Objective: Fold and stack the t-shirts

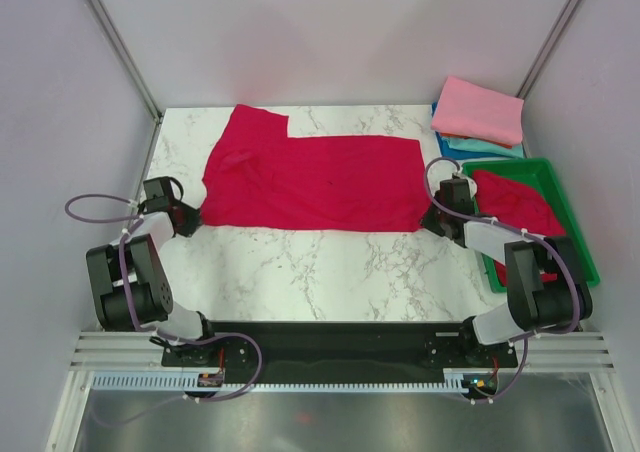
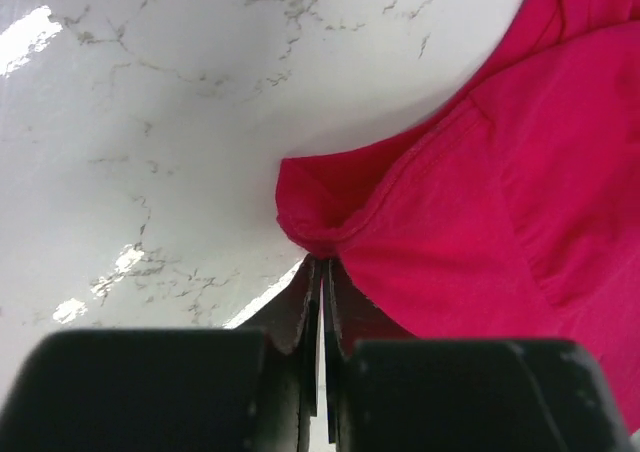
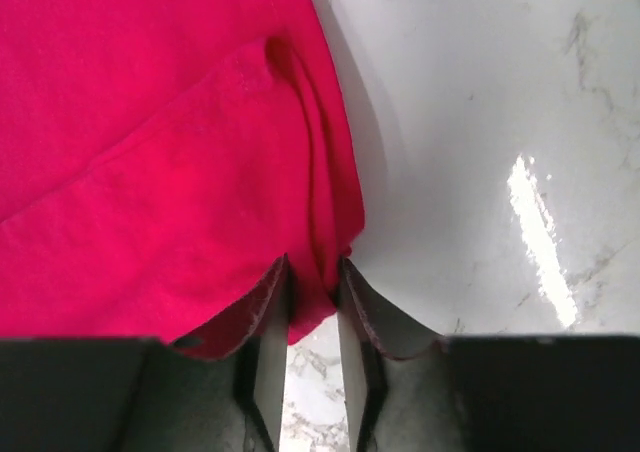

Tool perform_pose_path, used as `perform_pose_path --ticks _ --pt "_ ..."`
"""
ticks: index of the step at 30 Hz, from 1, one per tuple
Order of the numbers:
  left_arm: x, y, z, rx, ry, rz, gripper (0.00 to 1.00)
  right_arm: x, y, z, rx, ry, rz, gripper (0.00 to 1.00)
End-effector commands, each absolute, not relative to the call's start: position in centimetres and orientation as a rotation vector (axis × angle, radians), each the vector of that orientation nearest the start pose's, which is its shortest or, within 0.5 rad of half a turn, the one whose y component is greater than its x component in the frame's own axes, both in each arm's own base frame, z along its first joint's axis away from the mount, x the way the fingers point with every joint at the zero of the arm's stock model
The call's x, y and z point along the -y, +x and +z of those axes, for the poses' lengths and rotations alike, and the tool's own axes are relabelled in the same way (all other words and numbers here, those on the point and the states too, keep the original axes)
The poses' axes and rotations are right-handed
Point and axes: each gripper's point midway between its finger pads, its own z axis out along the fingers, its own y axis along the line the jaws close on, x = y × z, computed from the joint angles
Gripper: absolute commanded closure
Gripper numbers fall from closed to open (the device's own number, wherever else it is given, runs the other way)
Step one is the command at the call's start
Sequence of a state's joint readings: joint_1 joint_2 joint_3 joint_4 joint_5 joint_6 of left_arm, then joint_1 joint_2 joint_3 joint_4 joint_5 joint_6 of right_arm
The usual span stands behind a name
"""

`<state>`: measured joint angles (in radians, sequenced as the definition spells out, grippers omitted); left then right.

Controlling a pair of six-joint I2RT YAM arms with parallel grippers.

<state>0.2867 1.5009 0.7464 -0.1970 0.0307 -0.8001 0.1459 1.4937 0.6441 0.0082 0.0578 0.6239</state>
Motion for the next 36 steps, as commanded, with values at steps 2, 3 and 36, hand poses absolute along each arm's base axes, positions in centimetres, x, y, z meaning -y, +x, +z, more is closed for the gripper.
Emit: perform_pose_path --ticks 2,3,36 --pt "-6.8 35.1 6.0 -2.087 -1.248 -0.277 0.98 -6.5 32.8 1.6 -2.406 0.582 0.277 0.74" --pt "-6.9 34.9 6.5 -2.076 -1.244 -0.266 0.98 -6.2 32.8 1.9 -2.397 0.579 0.259 0.81" --pt "-5.1 28.3 23.1 -1.914 -0.895 -0.368 0.27 -4.3 25.0 10.5 -2.262 0.710 0.291 0.10"
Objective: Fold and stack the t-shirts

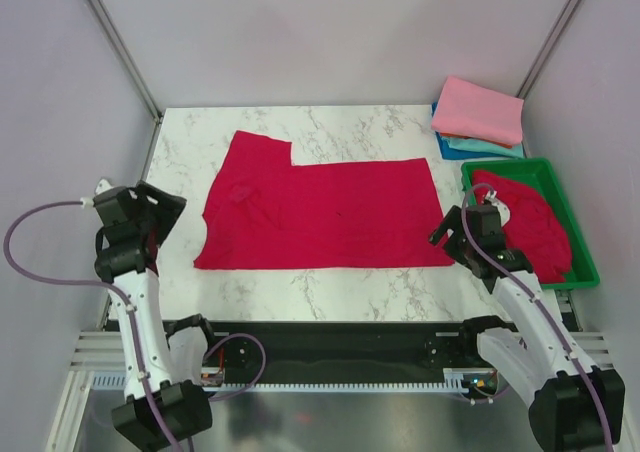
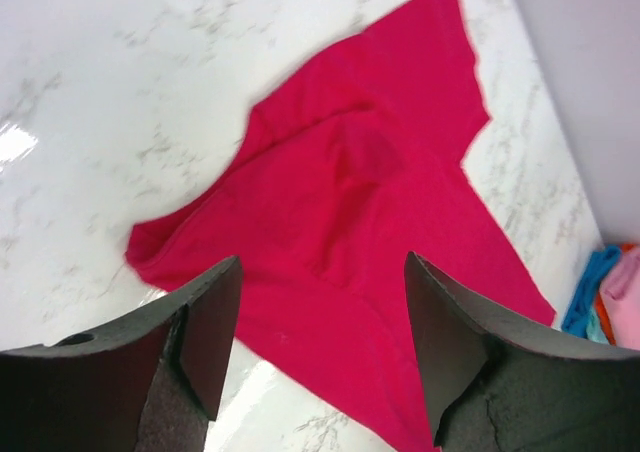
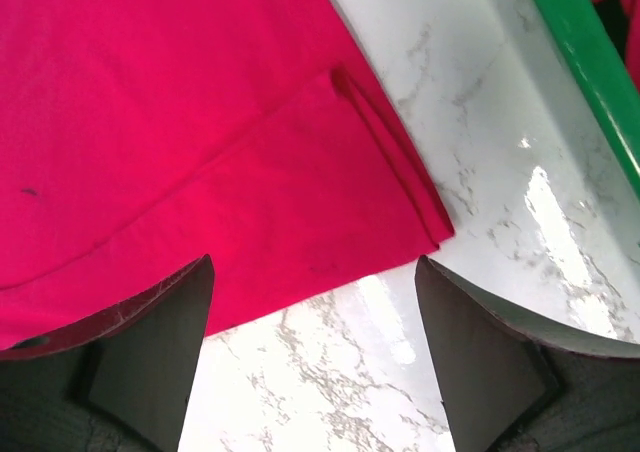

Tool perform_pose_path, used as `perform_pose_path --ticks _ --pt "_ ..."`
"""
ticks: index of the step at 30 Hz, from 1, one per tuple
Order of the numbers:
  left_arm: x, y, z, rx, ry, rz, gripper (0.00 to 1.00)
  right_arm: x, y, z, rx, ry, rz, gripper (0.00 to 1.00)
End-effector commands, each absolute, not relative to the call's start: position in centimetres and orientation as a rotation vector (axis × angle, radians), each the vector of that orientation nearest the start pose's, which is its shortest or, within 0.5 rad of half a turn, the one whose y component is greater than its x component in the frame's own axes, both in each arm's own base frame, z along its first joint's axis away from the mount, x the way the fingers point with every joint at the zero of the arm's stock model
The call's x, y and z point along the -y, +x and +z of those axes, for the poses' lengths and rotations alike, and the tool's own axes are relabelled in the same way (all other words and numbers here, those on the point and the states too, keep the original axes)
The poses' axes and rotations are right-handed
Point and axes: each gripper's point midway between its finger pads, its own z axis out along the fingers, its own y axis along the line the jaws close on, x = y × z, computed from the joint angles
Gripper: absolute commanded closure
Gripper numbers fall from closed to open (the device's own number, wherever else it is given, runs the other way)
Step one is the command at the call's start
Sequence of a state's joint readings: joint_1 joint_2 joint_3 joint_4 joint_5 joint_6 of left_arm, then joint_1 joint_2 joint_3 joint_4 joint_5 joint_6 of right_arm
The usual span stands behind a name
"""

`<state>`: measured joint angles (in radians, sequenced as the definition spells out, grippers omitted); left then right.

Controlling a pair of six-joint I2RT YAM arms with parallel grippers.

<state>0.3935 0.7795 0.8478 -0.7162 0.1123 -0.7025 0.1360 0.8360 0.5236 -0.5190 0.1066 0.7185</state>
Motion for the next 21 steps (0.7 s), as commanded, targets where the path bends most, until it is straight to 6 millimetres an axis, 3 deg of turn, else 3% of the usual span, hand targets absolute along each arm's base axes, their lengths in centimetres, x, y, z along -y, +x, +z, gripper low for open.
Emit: perform_pose_path --ticks 1,2,3,5,6,7,8,9,10,11,12,13,14,15,16,17,18,21 --pt "-4.9 29.8 23.7 -1.915 -0.846 -0.413 0.27 -5.2 25.7 11.1 -2.244 0.660 0.354 0.11" --pt "-4.5 31.3 24.0 -1.925 -0.799 -0.460 0.24 -5.6 26.0 11.3 -2.239 0.646 0.377 0.11" --pt "-4.1 34.5 24.0 -1.959 -0.737 -0.509 0.01 -6.4 26.7 12.1 -2.206 0.600 0.416 0.12" --pt "-4.3 37.9 23.8 -2.006 -0.699 -0.464 0.00 -7.7 27.2 12.8 -2.171 0.533 0.473 0.13" --pt "-3.3 40.7 25.7 -2.006 -0.604 -0.452 0.00 -9.0 27.2 13.3 -2.145 0.470 0.509 0.13" --pt "-3.3 43.5 22.7 -2.089 -0.611 -0.450 0.00 -10.3 27.6 13.7 -2.087 0.406 0.578 0.13" --pt "-3.1 45.4 21.7 -2.118 -0.593 -0.455 0.00 -11.2 27.5 14.5 -2.039 0.363 0.630 0.13" --pt "-2.7 48.2 24.1 -2.079 -0.534 -0.477 0.02 -12.5 27.1 14.5 -2.024 0.321 0.672 0.13" --pt "-3.0 50.7 19.7 -2.161 -0.572 -0.485 0.03 -13.2 27.0 14.0 -2.001 0.305 0.710 0.12" --pt "-3.3 52.3 18.8 -2.171 -0.583 -0.492 0.04 -14.0 26.9 14.1 -1.979 0.282 0.744 0.12" --pt "-3.7 54.8 20.9 -2.126 -0.572 -0.494 0.06 -15.2 26.9 14.6 -1.944 0.246 0.794 0.12" --pt "-3.8 56.4 19.6 -2.143 -0.575 -0.510 0.07 -15.7 26.3 13.3 -1.959 0.231 0.812 0.13" --pt "-4.0 58.2 15.2 -2.210 -0.602 -0.533 0.08 -16.2 26.1 12.7 -1.966 0.220 0.830 0.13" --pt "-3.7 60.4 16.8 -2.165 -0.548 -0.576 0.09 -17.1 25.5 12.4 -1.968 0.186 0.857 0.13" --pt "-3.5 61.4 16.0 -2.170 -0.538 -0.603 0.09 -17.5 25.2 11.6 -1.960 0.166 0.869 0.13" --pt "-3.4 62.4 12.1 -2.216 -0.555 -0.629 0.09 -17.7 24.9 11.3 -1.957 0.157 0.874 0.13" --pt "-3.4 63.8 13.2 -2.176 -0.525 -0.639 0.09 -18.0 24.6 11.0 -1.958 0.144 0.881 0.13" --pt "-3.7 65.8 10.7 -2.162 -0.533 -0.642 0.08 -18.0 24.5 11.3 -1.935 0.140 0.889 0.13"
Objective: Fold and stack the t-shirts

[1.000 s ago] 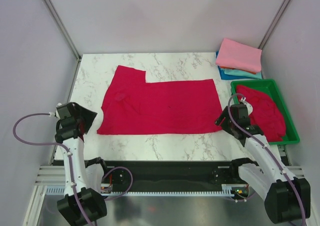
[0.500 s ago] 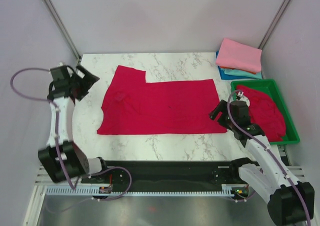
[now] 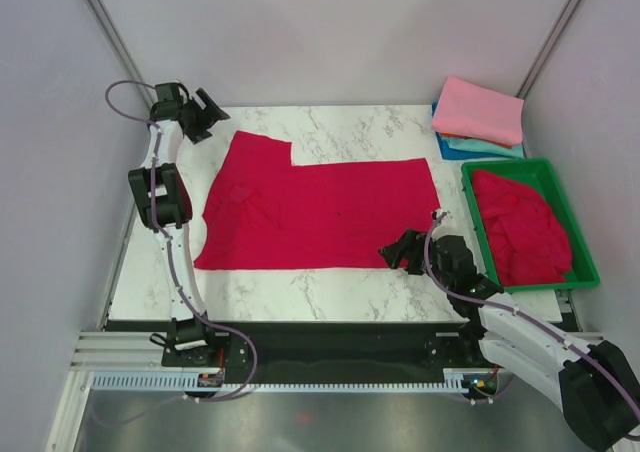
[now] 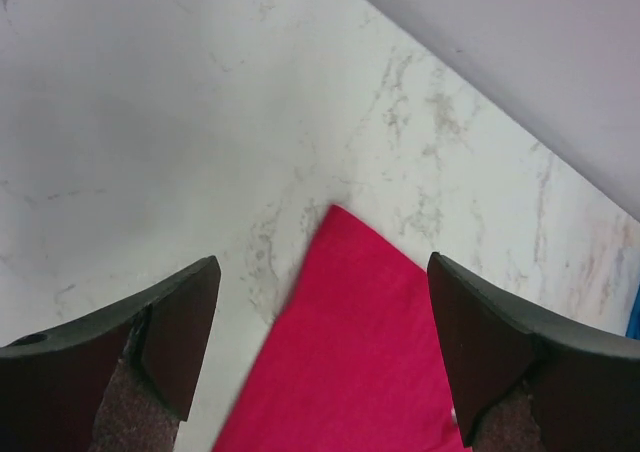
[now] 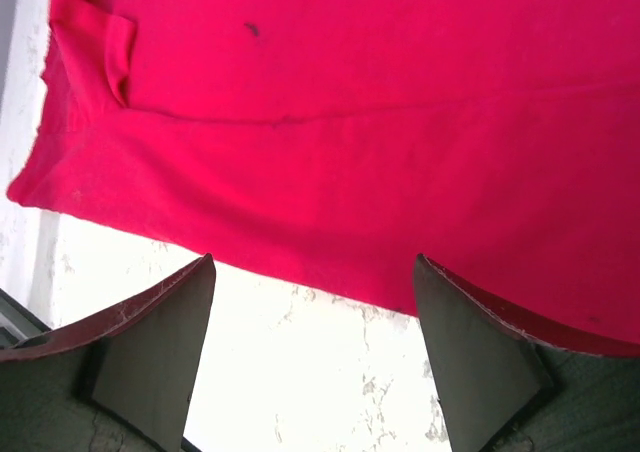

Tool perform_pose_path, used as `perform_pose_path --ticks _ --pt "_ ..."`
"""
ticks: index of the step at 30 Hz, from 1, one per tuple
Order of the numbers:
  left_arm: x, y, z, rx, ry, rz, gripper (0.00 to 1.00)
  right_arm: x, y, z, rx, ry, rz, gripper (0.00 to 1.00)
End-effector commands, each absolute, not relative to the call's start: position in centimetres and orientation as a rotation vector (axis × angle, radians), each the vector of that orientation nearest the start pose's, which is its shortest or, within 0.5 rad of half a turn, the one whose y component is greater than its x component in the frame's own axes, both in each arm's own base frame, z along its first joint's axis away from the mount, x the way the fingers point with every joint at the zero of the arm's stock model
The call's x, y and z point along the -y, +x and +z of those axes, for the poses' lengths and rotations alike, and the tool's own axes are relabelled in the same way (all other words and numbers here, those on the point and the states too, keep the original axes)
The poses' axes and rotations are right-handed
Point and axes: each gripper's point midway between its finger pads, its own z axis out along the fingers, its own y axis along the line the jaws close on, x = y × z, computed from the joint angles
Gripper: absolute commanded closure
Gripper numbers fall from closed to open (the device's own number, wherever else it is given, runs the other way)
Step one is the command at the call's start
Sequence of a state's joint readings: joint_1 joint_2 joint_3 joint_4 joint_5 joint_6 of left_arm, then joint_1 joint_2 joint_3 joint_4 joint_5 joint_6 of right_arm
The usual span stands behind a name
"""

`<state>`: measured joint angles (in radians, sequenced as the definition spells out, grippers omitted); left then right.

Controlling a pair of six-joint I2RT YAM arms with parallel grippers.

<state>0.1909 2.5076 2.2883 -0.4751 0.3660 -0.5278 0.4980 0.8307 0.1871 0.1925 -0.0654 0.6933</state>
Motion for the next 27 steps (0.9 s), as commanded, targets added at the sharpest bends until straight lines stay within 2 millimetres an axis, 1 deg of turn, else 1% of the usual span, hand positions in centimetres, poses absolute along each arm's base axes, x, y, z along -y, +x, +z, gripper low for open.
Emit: perform_pose_path --ticks 1,2,3,5,6,8,9,11,12,14,16,17,20,23,24,27 --pt "-3.7 66.1 10.0 -2.158 -0.540 -0.651 0.08 -17.9 24.6 11.1 -1.935 0.149 0.884 0.12" --pt "-3.6 66.7 9.9 -2.137 -0.533 -0.660 0.08 -17.9 24.6 11.0 -1.939 0.148 0.881 0.12" --pt "-3.4 66.8 8.9 -2.143 -0.545 -0.670 0.08 -17.9 24.7 10.9 -1.946 0.148 0.880 0.12" --pt "-3.1 67.3 8.2 -2.140 -0.544 -0.643 0.08 -18.2 24.9 10.5 -1.970 0.150 0.876 0.12" --pt "-2.3 67.3 7.5 -2.153 -0.545 -0.648 0.08 -18.2 25.0 10.4 -1.977 0.148 0.874 0.12" --pt "-1.5 67.4 7.0 -2.158 -0.565 -0.665 0.08 -18.4 25.1 10.1 -1.993 0.147 0.875 0.12" --pt "-0.5 67.4 6.7 -2.164 -0.558 -0.683 0.08 -18.5 25.2 10.3 -1.988 0.146 0.878 0.12" --pt "0.5 67.5 6.0 -2.176 -0.557 -0.695 0.09 -18.5 25.1 10.2 -1.992 0.145 0.878 0.12" --pt "1.4 67.5 5.8 -2.182 -0.548 -0.698 0.10 -18.5 25.1 10.1 -1.992 0.149 0.879 0.12" --pt "2.2 67.3 4.8 -2.205 -0.544 -0.667 0.12 -18.4 25.0 10.2 -1.986 0.148 0.881 0.11" --pt "2.1 67.0 4.3 -2.223 -0.556 -0.611 0.18 -18.3 24.9 10.3 -1.978 0.150 0.884 0.11" --pt "2.2 66.8 3.5 -2.240 -0.561 -0.567 0.19 -18.3 24.8 10.3 -1.976 0.151 0.886 0.11" --pt "2.1 66.3 2.2 -2.270 -0.579 -0.523 0.23 -18.2 24.8 10.4 -1.972 0.155 0.885 0.11" --pt "2.2 66.4 2.2 -2.271 -0.581 -0.527 0.31 -18.2 24.8 10.3 -1.976 0.154 0.880 0.11" --pt "2.1 66.4 2.2 -2.270 -0.581 -0.521 0.38 -18.2 24.8 10.2 -1.978 0.157 0.882 0.11" --pt "2.0 66.5 2.3 -2.264 -0.582 -0.517 0.54 -18.2 24.9 10.2 -1.980 0.156 0.880 0.11"
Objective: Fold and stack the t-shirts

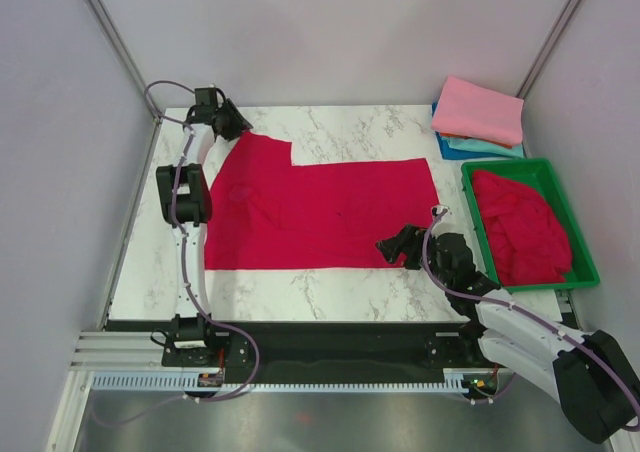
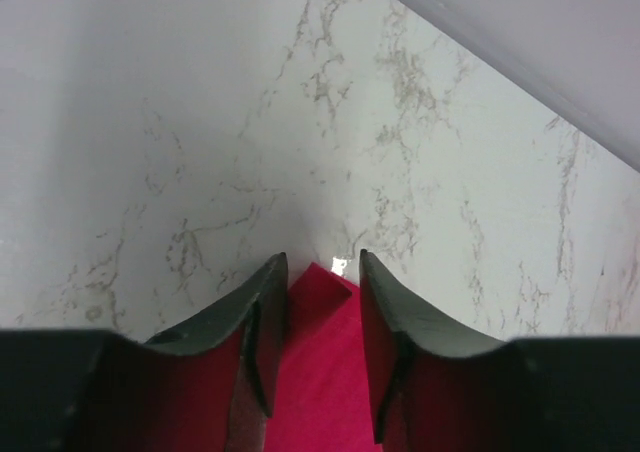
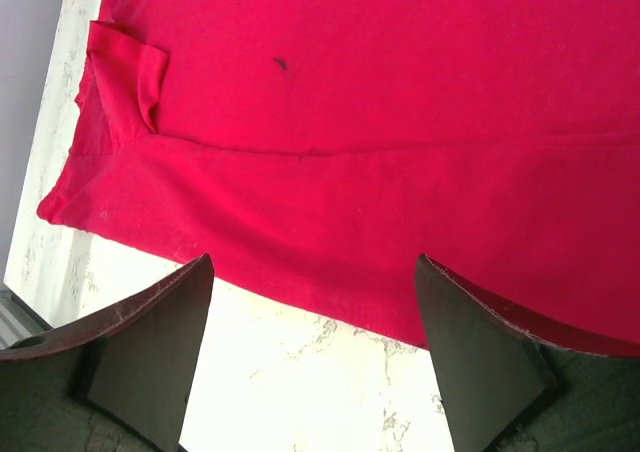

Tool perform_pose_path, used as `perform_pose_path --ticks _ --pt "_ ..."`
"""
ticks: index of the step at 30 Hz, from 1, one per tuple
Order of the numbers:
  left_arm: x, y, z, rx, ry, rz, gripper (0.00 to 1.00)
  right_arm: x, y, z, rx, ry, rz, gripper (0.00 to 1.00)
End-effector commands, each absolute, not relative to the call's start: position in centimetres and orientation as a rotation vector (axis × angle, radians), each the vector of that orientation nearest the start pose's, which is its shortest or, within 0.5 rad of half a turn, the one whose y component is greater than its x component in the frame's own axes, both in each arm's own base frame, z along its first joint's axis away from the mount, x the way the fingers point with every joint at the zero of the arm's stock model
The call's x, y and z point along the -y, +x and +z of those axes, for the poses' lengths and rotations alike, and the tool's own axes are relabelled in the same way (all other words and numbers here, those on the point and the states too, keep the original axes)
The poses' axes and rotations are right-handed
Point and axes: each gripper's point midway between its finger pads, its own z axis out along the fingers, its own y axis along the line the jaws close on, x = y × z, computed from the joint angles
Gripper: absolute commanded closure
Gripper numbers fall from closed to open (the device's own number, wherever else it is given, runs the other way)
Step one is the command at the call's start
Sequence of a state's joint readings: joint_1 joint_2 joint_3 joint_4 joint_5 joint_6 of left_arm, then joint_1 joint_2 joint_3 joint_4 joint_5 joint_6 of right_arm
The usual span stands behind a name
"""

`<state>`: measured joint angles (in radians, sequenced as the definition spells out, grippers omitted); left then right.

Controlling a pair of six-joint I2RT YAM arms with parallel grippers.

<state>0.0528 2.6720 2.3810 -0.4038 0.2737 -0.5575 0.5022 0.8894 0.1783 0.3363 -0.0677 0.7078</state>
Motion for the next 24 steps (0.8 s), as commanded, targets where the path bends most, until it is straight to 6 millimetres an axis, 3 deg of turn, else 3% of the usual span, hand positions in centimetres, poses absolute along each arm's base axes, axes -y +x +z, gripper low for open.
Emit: perform_pose_path --ticks 1,2,4,5,9,10,12,13,14,16,17,18,19,20,21,22,23,24 --pt "2.0 66.5 2.4 -2.264 -0.584 -0.515 0.60 -18.2 24.9 10.2 -1.982 0.157 0.877 0.11" --pt "1.8 66.5 2.4 -2.262 -0.588 -0.507 0.66 -18.2 24.9 10.2 -1.982 0.159 0.878 0.11" --pt "1.7 66.7 2.5 -2.256 -0.593 -0.495 0.95 -18.2 25.0 10.1 -1.985 0.160 0.876 0.10" --pt "1.6 66.7 2.6 -2.253 -0.595 -0.493 0.98 -18.3 24.9 10.1 -1.987 0.159 0.876 0.10" --pt "1.6 66.3 3.8 -2.256 -0.622 -0.498 0.98 -18.5 25.3 10.1 -1.995 0.150 0.873 0.10" --pt "1.6 66.4 5.5 -2.235 -0.615 -0.509 0.98 -18.5 25.4 10.2 -1.994 0.143 0.874 0.10" --pt "2.1 65.8 7.2 -2.230 -0.616 -0.540 0.98 -18.9 25.5 10.5 -1.993 0.128 0.887 0.10" --pt "2.4 65.5 10.2 -2.196 -0.604 -0.563 0.98 -18.9 25.6 10.6 -1.994 0.125 0.883 0.10" --pt "2.7 64.8 10.5 -2.206 -0.602 -0.571 0.98 -18.9 25.8 11.0 -1.989 0.113 0.872 0.10" --pt "3.0 63.8 13.0 -2.193 -0.581 -0.585 0.98 -18.4 27.4 12.6 -1.982 0.140 0.794 0.08" --pt "3.3 62.6 14.5 -2.192 -0.567 -0.590 0.98 -17.9 28.7 14.4 -1.988 0.145 0.717 0.07" --pt "3.4 61.7 15.4 -2.192 -0.560 -0.591 0.98 -17.6 29.7 14.6 -2.009 0.144 0.658 0.06" --pt "3.4 61.0 15.9 -2.195 -0.558 -0.588 0.98 -16.8 30.8 15.3 -2.012 0.168 0.576 0.06" --pt "3.6 59.4 14.3 -2.244 -0.576 -0.579 0.98 -16.3 31.9 15.8 -2.025 0.178 0.523 0.05" --pt "3.6 58.4 16.7 -2.213 -0.563 -0.583 0.98 -16.1 33.5 16.6 -2.062 0.163 0.464 0.05" --pt "3.8 57.6 16.6 -2.226 -0.566 -0.589 0.98 -15.7 34.5 16.8 -2.082 0.171 0.431 0.05" --pt "4.1 56.1 15.3 -2.267 -0.581 -0.591 0.98 -14.1 36.0 16.7 -2.106 0.229 0.386 0.05" --pt "4.4 55.4 16.4 -2.258 -0.561 -0.599 0.98 -13.6 37.6 16.1 -2.175 0.256 0.361 0.05"
